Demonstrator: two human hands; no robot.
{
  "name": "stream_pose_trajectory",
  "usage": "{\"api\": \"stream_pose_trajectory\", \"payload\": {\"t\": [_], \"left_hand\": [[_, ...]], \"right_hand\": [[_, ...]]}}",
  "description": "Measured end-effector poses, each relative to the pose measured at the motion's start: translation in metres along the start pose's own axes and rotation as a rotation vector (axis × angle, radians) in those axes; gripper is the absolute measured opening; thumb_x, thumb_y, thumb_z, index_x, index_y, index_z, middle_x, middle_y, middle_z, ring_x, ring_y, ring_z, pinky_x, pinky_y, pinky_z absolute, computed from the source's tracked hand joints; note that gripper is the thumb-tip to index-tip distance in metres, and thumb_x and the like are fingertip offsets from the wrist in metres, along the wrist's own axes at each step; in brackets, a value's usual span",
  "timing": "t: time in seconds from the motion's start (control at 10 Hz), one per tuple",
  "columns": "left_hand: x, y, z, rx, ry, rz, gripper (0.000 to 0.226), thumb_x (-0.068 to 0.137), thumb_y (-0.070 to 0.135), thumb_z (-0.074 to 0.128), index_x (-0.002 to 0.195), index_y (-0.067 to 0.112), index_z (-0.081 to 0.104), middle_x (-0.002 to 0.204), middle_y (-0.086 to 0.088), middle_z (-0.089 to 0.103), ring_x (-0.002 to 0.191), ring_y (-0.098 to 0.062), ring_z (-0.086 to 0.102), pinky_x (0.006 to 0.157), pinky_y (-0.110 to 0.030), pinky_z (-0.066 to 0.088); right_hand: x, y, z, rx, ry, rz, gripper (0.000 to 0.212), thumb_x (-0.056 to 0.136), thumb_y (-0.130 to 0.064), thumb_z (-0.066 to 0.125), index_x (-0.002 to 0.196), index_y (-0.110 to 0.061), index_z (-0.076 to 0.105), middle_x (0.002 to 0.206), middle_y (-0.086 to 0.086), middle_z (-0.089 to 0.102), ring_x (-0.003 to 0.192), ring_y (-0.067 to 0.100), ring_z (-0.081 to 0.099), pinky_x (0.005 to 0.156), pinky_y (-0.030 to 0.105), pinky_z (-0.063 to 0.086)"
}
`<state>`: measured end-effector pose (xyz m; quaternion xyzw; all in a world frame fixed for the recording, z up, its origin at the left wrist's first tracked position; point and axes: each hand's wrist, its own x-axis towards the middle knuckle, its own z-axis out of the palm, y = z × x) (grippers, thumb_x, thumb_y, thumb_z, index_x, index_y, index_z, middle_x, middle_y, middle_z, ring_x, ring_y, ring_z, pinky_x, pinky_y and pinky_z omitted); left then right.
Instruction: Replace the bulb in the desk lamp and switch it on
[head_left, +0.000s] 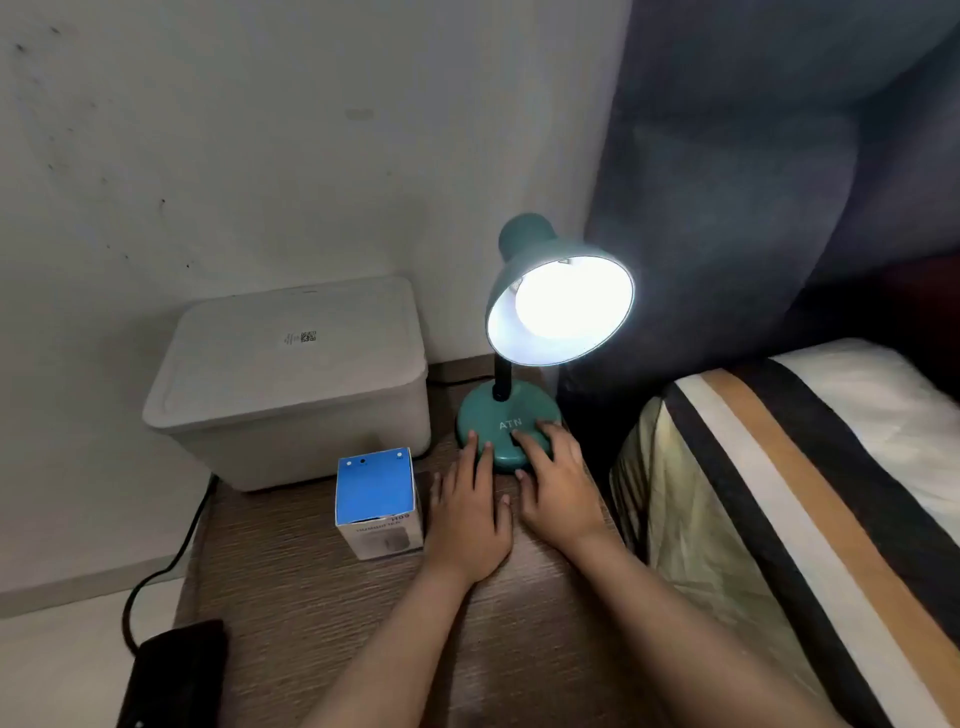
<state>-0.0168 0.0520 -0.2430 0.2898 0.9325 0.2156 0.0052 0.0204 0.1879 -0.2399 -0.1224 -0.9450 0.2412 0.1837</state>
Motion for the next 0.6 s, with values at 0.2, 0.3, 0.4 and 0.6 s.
{"api": "stream_pose_trajectory", "payload": {"t": [0.2, 0.3, 0.4, 0.6], "left_hand": [[-0.002, 0.001, 0.000, -0.024, 0.012, 0.016, 0.065, 0.087, 0.029, 0.044, 0.146, 0.017, 0.018, 0.157, -0.004, 0.012, 0.140, -0.020, 0.023, 0.110, -0.051, 0.025], [-0.001, 0.001, -0.003, -0.010, -0.007, 0.004, 0.065, 0.088, 0.029, 0.043, 0.146, 0.016, 0.016, 0.158, -0.005, 0.009, 0.141, -0.020, 0.021, 0.111, -0.051, 0.022], [-0.004, 0.008, -0.006, 0.048, -0.066, -0.021, 0.066, 0.091, 0.030, 0.040, 0.148, 0.015, 0.008, 0.158, -0.006, 0.000, 0.144, -0.022, 0.012, 0.114, -0.050, 0.015], [-0.029, 0.043, -0.040, -0.317, 0.092, 0.019, 0.066, 0.093, 0.027, 0.041, 0.147, 0.011, 0.006, 0.157, 0.000, 0.000, 0.144, -0.012, 0.003, 0.119, -0.039, 0.010]], "right_hand": [[-0.001, 0.001, 0.000, -0.001, 0.002, -0.021, 0.052, 0.084, -0.021, 0.055, 0.135, -0.020, 0.044, 0.138, 0.016, 0.040, 0.130, 0.032, 0.033, 0.108, 0.045, 0.035], [-0.001, 0.002, -0.005, 0.072, -0.048, 0.012, 0.060, 0.085, -0.021, 0.055, 0.142, -0.025, 0.034, 0.144, 0.010, 0.036, 0.137, 0.025, 0.027, 0.113, 0.042, 0.029], [-0.009, 0.000, -0.012, 0.248, -0.018, 0.085, 0.063, 0.088, -0.016, 0.056, 0.144, -0.023, 0.029, 0.151, 0.008, 0.029, 0.142, 0.018, 0.019, 0.117, 0.035, 0.020], [-0.024, -0.067, -0.090, 0.541, 0.813, 0.169, 0.037, 0.086, -0.023, 0.053, 0.122, -0.014, 0.052, 0.121, 0.005, 0.050, 0.113, 0.015, 0.049, 0.097, 0.037, 0.044]]}}
